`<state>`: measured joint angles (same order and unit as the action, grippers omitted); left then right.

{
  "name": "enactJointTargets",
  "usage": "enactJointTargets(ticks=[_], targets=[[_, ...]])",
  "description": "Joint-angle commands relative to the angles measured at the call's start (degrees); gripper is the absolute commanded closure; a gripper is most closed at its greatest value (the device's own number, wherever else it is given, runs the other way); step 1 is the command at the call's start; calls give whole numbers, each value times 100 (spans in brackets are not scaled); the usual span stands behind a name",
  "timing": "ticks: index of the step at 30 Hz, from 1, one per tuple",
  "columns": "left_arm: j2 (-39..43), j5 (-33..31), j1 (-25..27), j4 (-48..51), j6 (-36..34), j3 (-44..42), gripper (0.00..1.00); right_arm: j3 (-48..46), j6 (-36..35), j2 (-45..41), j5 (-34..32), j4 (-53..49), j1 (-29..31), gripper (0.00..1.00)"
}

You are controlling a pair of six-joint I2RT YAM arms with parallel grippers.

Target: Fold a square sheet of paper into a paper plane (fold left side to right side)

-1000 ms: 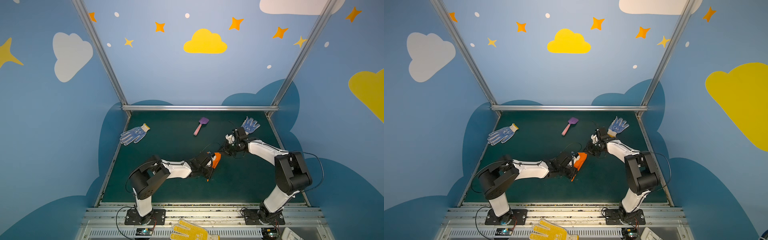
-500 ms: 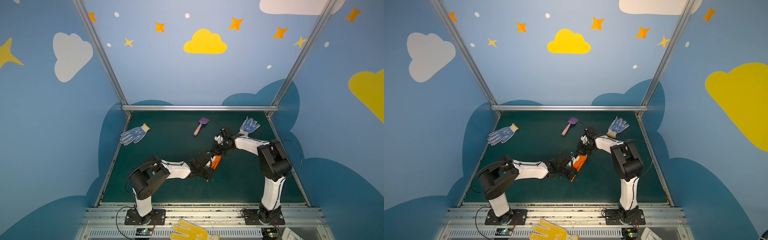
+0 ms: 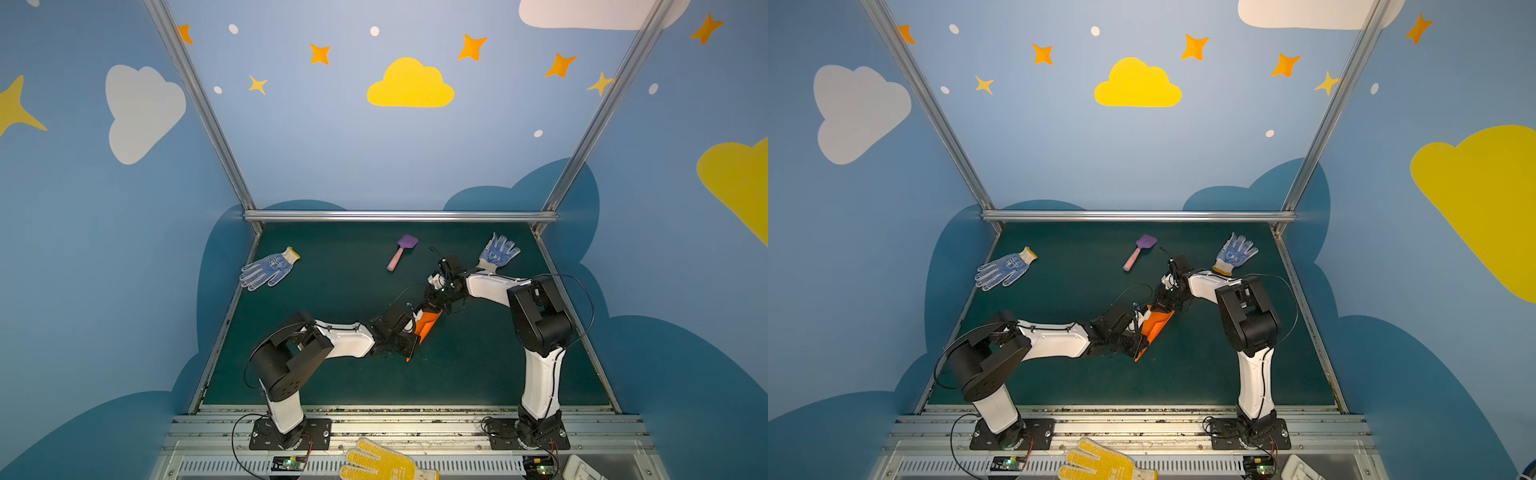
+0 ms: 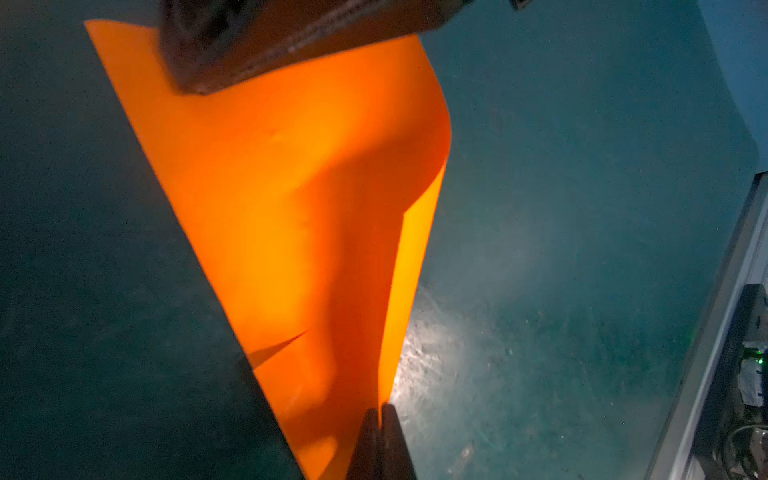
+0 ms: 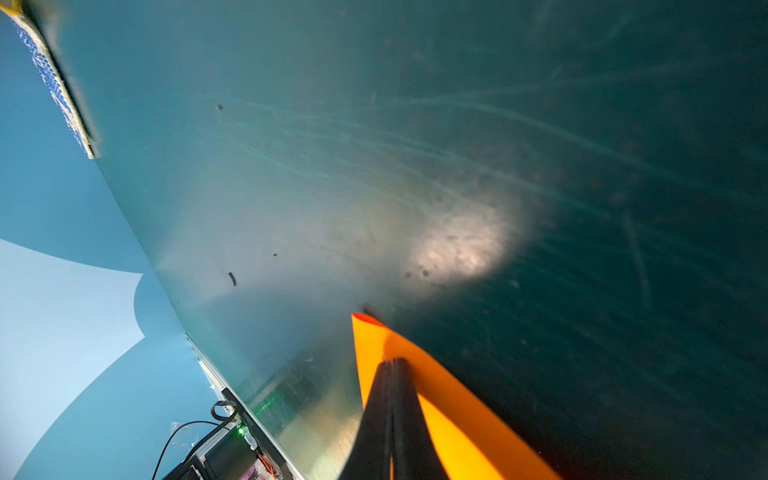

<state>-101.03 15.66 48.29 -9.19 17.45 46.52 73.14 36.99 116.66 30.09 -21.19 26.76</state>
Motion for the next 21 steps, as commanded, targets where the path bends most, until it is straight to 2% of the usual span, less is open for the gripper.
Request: enactJointTargets(ticks=[1, 14, 21], targets=[[126, -98, -125, -92, 29, -46, 96, -46, -78, 237, -312, -224, -20, 98], [-66, 93, -381, -127, 62, 59, 96, -37, -21, 270, -354, -307, -20, 99], [-200, 407, -417, -184, 117, 62, 96, 315, -56, -42, 21, -353, -116, 95]])
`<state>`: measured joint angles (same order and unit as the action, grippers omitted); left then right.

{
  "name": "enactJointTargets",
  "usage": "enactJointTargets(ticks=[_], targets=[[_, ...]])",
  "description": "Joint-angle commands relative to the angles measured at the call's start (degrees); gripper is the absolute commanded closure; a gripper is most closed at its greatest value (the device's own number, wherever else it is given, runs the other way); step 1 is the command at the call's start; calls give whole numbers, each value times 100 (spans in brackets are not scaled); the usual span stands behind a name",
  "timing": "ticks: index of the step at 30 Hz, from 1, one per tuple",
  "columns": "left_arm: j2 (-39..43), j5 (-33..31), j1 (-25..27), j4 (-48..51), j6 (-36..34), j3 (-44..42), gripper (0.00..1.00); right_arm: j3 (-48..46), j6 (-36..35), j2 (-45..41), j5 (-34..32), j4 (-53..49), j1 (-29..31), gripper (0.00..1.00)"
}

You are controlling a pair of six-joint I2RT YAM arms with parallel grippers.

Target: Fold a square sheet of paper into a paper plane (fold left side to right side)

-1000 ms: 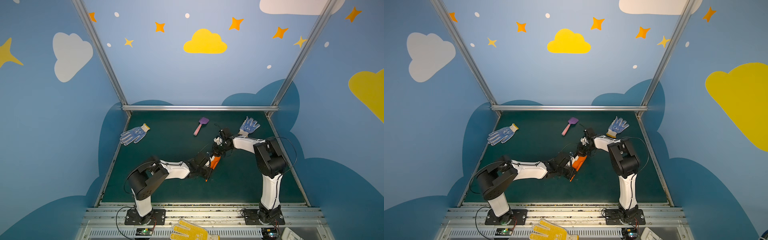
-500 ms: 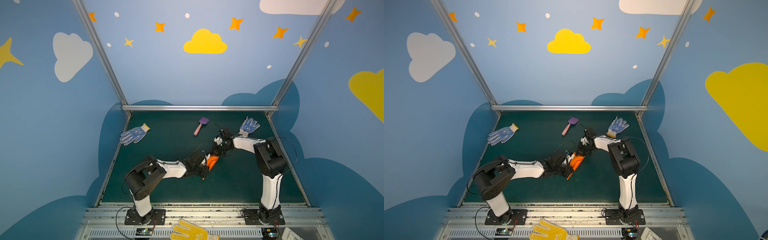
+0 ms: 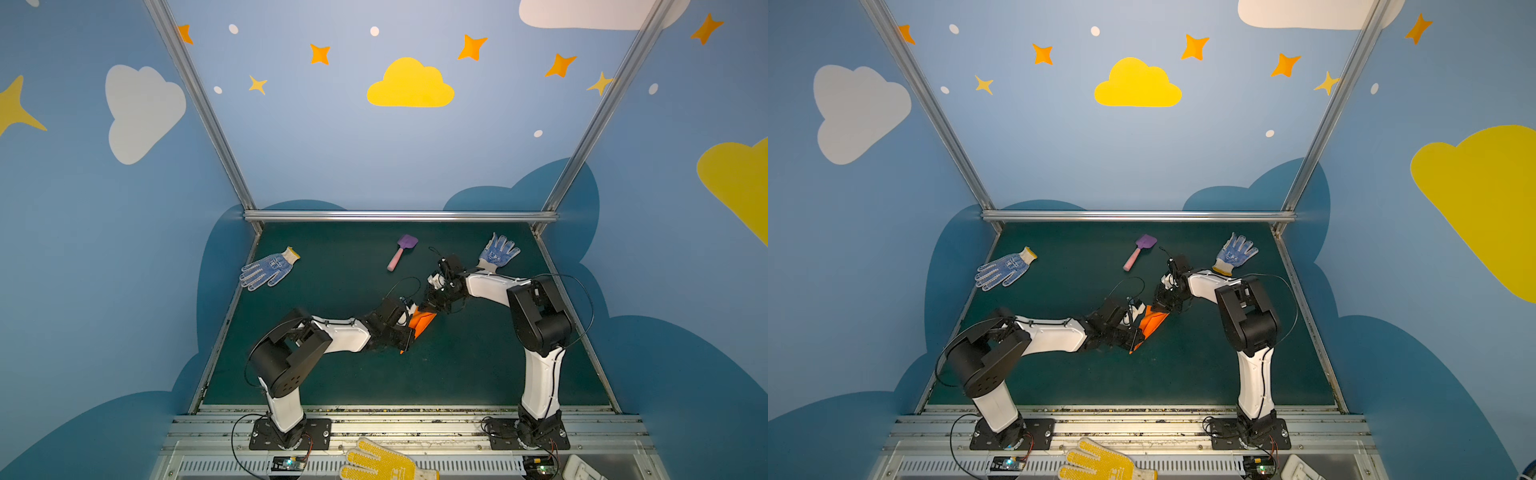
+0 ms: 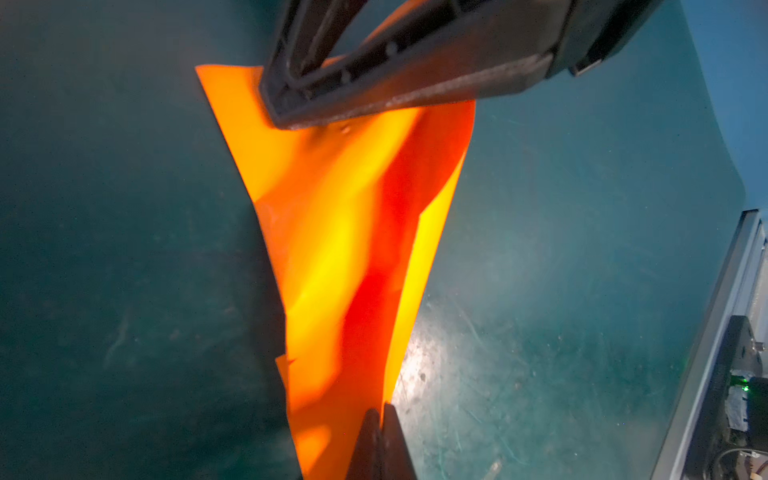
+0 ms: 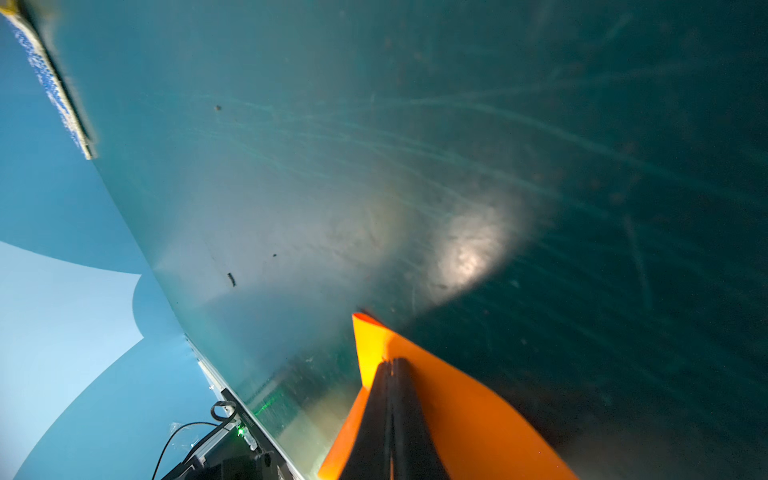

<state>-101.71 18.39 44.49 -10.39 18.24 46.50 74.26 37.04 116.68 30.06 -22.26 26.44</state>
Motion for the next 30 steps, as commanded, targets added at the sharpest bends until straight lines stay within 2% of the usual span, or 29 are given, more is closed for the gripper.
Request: enactJointTargets(ticks=[1, 6, 10, 14, 21, 30], targets=[[-137, 175, -37, -77, 47, 66, 96, 257, -73, -167, 74, -228, -107, 94], [-174, 422, -37, -109, 92, 70, 96, 227, -188, -1073, 209, -92, -233, 78], [-161, 561, -53, -146, 177, 68, 96, -191, -345, -1790, 69, -192, -279, 75], [-164, 760, -122, -327, 391, 39, 96, -1075, -241, -2487, -76, 113, -286, 75], [-160, 1022, -300, -681, 770, -127, 97, -2469, -83, -3087, -275, 705, -80, 80], [-220, 1227, -512, -1002, 1077, -317, 96, -2751, 30, -2656, -466, 1136, 551, 93]])
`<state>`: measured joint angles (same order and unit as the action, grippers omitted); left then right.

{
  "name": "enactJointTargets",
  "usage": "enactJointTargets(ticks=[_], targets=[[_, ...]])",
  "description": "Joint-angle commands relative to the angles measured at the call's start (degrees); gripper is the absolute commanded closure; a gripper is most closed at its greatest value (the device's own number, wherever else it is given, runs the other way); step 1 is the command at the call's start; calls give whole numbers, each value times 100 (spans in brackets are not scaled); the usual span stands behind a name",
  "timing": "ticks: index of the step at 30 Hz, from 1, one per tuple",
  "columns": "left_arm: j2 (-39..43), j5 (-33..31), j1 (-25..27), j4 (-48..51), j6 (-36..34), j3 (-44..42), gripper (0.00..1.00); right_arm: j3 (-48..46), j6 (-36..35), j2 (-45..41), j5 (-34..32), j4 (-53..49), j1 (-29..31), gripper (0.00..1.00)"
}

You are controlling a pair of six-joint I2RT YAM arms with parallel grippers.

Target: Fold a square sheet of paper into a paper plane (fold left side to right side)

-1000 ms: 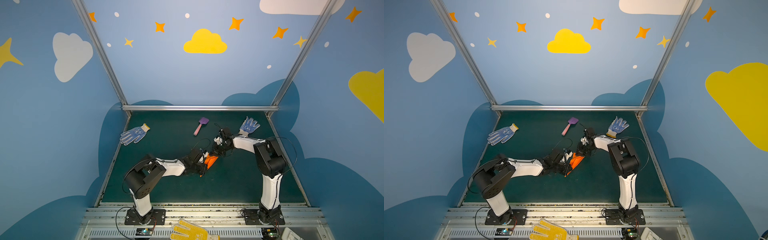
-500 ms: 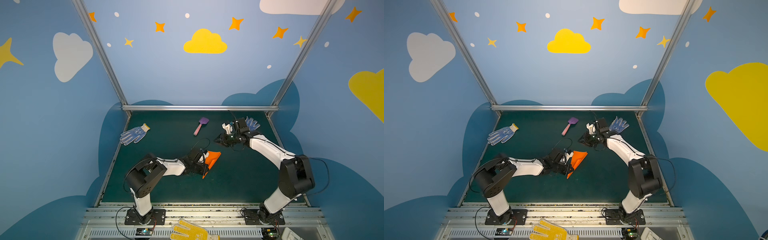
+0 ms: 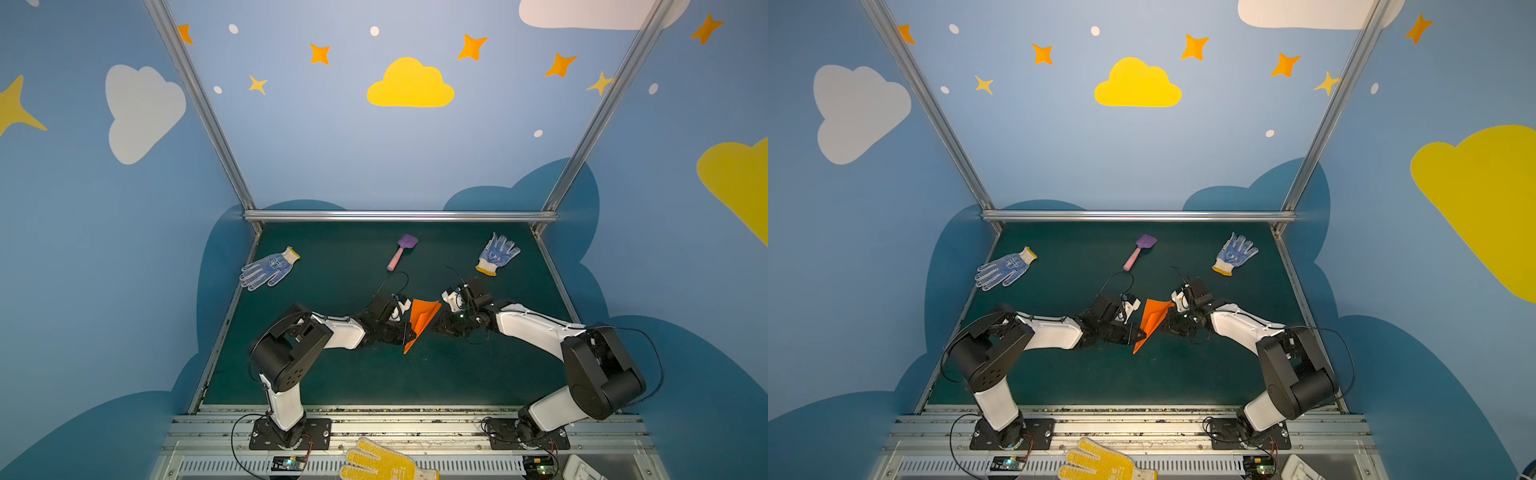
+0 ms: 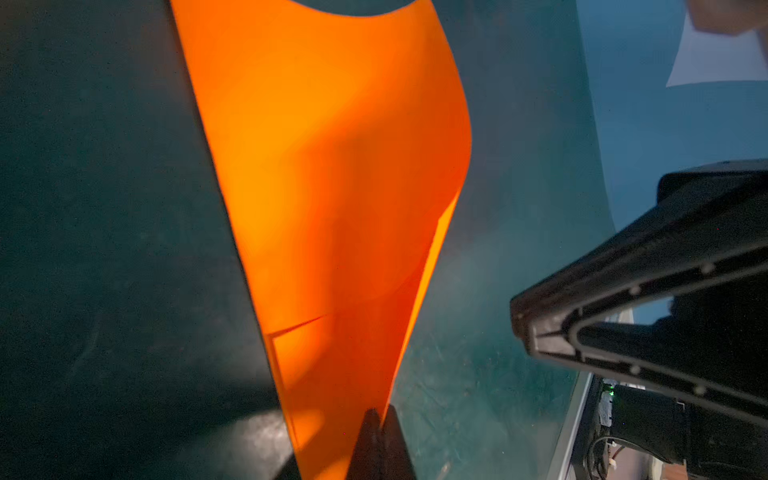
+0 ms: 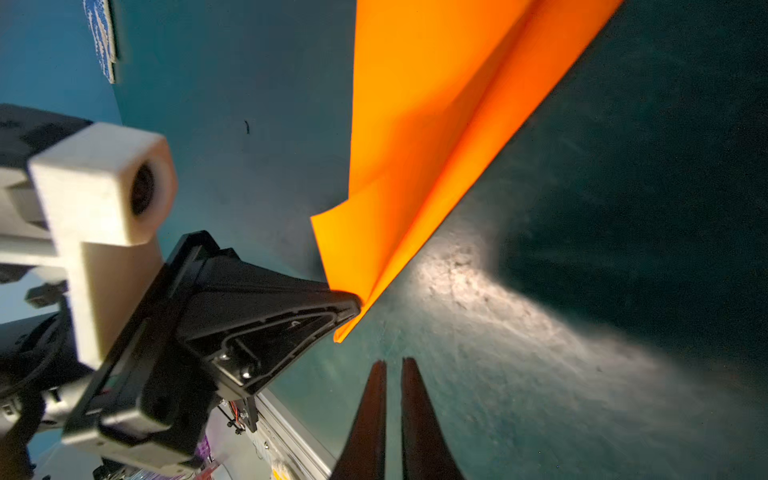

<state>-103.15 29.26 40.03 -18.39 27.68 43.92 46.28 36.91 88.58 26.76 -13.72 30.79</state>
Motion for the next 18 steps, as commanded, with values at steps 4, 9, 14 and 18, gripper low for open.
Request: enactJointTargets(ticks=[4, 9, 14, 18], targets=[[-112, 203, -108, -249, 172, -79, 96, 206, 81, 378, -171, 348, 256, 96], [-148, 256, -152, -322, 212, -112, 96, 385, 125, 618, -198, 419, 309, 98], [-188, 313, -171, -366, 239, -127, 96, 551, 170, 812, -180, 467, 331, 99], [-174, 319, -180, -376, 238, -130, 96, 699, 177, 935, -197, 458, 342, 99]])
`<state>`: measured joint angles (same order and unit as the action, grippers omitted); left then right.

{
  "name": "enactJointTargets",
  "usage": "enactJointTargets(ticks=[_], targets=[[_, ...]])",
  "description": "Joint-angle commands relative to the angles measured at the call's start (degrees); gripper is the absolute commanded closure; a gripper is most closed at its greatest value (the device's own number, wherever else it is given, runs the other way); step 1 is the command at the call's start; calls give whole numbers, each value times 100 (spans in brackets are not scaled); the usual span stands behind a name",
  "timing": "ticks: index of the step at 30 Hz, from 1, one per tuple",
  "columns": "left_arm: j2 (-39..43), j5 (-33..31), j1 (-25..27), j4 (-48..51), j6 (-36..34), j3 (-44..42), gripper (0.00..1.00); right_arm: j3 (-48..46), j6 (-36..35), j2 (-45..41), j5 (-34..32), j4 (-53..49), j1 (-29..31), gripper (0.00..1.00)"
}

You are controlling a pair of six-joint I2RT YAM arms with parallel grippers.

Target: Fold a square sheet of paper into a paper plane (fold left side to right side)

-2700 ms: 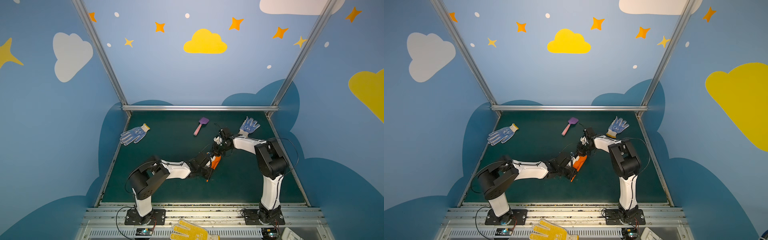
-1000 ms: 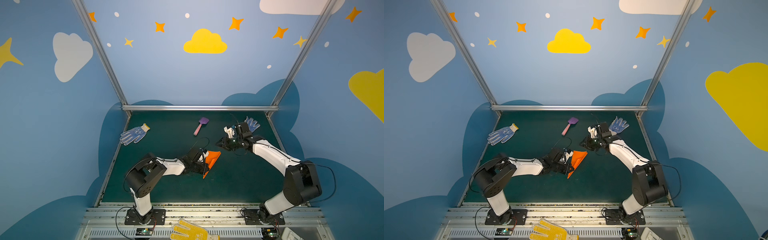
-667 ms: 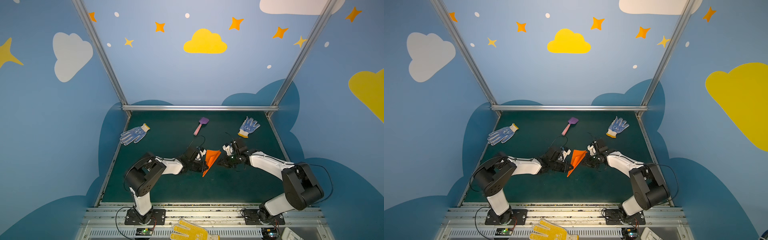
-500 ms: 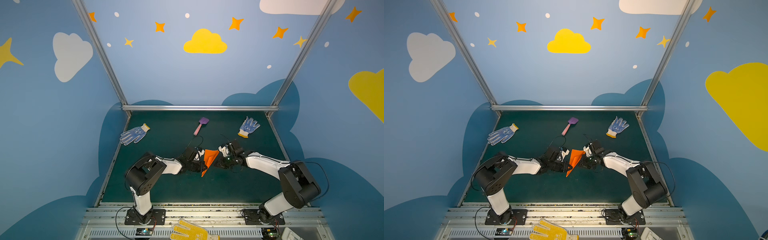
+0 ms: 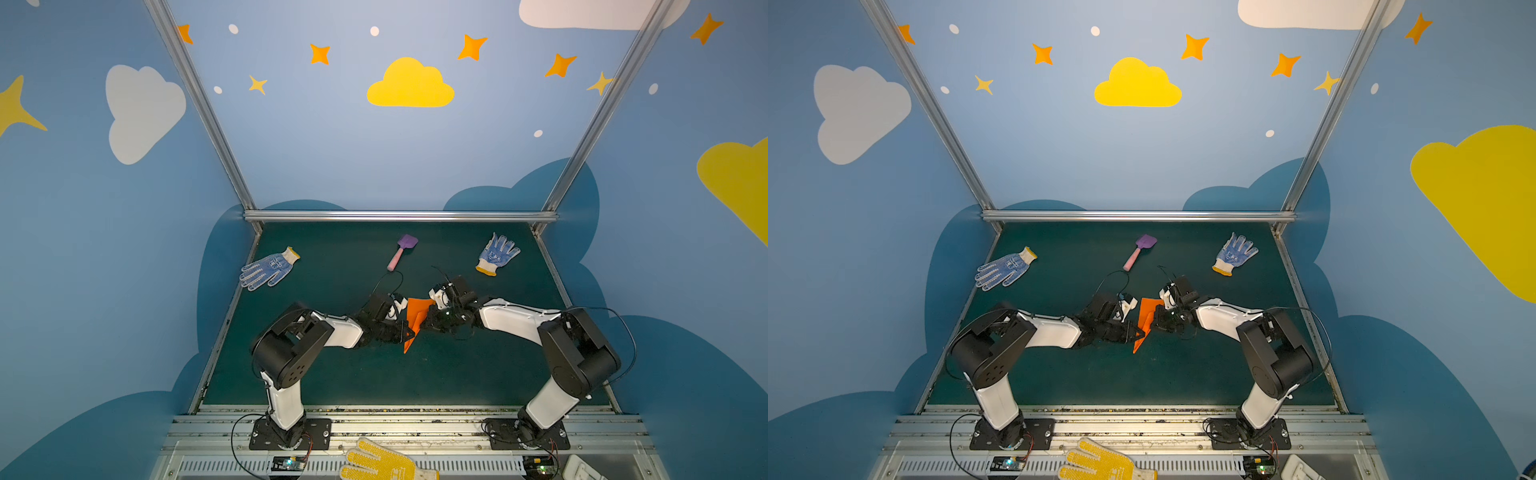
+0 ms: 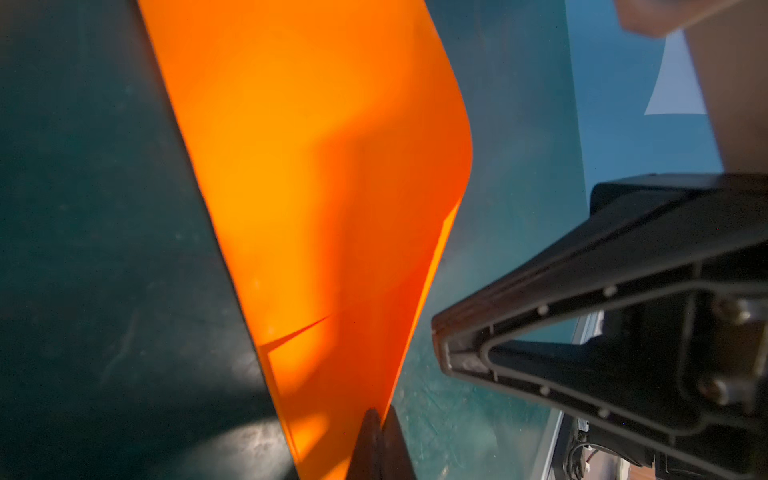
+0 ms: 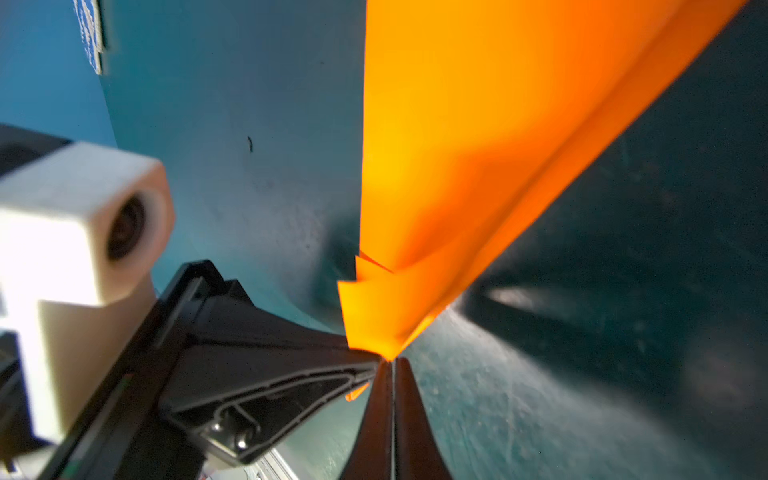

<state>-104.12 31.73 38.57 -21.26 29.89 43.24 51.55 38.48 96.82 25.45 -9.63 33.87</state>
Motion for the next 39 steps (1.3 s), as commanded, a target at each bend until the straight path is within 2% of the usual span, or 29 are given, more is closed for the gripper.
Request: enactJointTargets(ticks=[1, 17, 24, 30, 34, 39], targets=[[-80, 75, -33, -89, 24, -62, 96, 209, 11, 147, -74, 40, 31, 99], [-64, 163, -77, -56, -18, -61, 95, 516, 37, 722, -156, 102, 32, 100], [125, 126, -113, 39, -26, -57, 73, 470, 43, 828, -174, 154, 34, 100], [723, -21, -169, 485, -176, -97, 51, 444, 49, 832, -173, 172, 33, 100], [1148, -564, -157, 1282, -372, -83, 43, 444, 63, 821, -155, 189, 38, 100], [1151, -1019, -79, 2115, -669, 127, 37, 435, 76, 821, -138, 211, 37, 100]])
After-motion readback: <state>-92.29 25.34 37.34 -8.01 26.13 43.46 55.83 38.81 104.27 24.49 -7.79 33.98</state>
